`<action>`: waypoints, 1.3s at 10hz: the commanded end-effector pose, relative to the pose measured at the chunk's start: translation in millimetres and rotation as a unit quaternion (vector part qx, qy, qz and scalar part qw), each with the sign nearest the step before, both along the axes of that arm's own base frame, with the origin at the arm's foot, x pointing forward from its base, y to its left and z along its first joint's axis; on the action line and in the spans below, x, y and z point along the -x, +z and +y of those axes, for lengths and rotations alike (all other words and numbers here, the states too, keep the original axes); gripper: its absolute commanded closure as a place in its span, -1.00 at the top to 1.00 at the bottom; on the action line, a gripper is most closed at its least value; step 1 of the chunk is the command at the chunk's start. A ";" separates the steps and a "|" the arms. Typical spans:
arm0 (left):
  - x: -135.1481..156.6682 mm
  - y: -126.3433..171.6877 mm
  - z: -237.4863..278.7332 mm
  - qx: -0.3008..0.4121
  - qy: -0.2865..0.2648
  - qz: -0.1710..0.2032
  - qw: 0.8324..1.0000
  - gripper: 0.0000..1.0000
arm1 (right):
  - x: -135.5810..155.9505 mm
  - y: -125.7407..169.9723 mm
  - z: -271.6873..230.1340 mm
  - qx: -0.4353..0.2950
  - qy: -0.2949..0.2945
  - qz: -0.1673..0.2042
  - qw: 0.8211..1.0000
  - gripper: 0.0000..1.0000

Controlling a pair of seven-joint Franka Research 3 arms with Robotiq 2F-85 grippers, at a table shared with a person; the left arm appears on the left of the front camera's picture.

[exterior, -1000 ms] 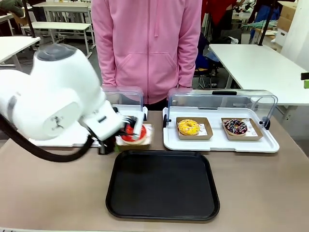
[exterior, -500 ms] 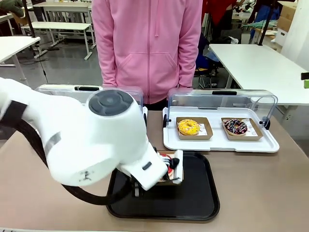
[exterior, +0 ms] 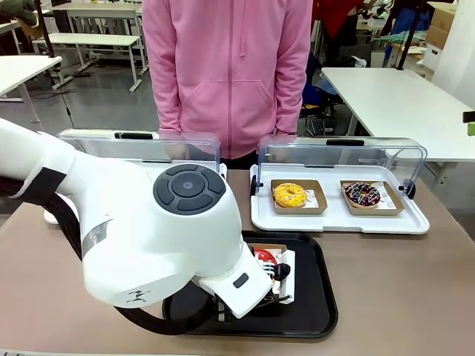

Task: Move the first donut from the left to the tray.
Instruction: Pick up the Paper togo box containing the Donut indicated by the person and place it on the Handle tray.

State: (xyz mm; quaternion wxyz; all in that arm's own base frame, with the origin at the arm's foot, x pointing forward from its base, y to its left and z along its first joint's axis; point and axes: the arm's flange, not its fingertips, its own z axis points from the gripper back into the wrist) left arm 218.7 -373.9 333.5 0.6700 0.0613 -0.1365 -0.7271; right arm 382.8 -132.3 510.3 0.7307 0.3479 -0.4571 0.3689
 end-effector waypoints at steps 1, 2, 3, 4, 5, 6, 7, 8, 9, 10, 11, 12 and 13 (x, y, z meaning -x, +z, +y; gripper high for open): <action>-7.9 -9.6 4.6 -0.011 -0.003 -0.001 1.000 -0.97 | -3.2 0.8 0.6 -0.009 0.001 -0.018 1.000 1.00; -9.8 -11.7 6.6 -0.014 -0.004 0.000 1.000 -0.97 | -3.2 0.8 0.6 -0.009 0.001 -0.018 1.000 1.00; -12.3 -15.1 8.3 -0.015 -0.007 0.005 1.000 -0.97 | -3.2 0.8 0.6 -0.009 0.001 -0.018 1.000 1.00; -14.4 -18.8 8.9 -0.013 -0.008 0.008 1.000 -0.97 | -3.2 0.8 0.6 -0.009 0.001 -0.018 1.000 1.00; -15.7 -21.7 9.6 -0.014 -0.009 0.009 1.000 -0.97 | -3.2 0.8 0.6 -0.009 0.001 -0.018 1.000 1.00; -16.1 -22.1 10.0 -0.017 -0.009 0.007 1.000 -0.97 | -3.2 0.8 0.6 -0.009 0.001 -0.018 1.000 1.00; -16.8 -19.0 11.4 -0.021 0.003 0.009 1.000 0.10 | -3.2 0.8 0.6 -0.009 0.001 -0.018 1.000 1.00; -16.3 -14.1 13.6 -0.017 0.004 0.003 1.000 0.13 | -3.2 0.8 0.6 -0.009 0.001 -0.018 1.000 1.00; -17.2 -7.0 17.2 -0.009 0.007 0.000 1.000 1.00 | -3.2 0.8 0.6 -0.009 0.001 -0.018 1.000 1.00; -19.0 5.1 22.8 -0.001 0.023 0.003 1.000 1.00 | -3.2 0.8 0.6 -0.009 0.001 -0.018 1.000 1.00; -22.6 22.2 31.0 0.008 0.032 0.005 0.999 1.00 | -3.2 0.8 0.6 -0.009 0.001 -0.018 1.000 1.00; -26.9 38.8 39.4 0.016 0.036 0.011 0.999 0.66 | -3.2 0.8 0.6 -0.009 0.001 -0.018 1.000 1.00; -31.7 52.4 46.4 0.020 0.034 0.019 0.999 0.85 | -3.2 0.8 0.6 -0.009 0.001 -0.018 1.000 1.00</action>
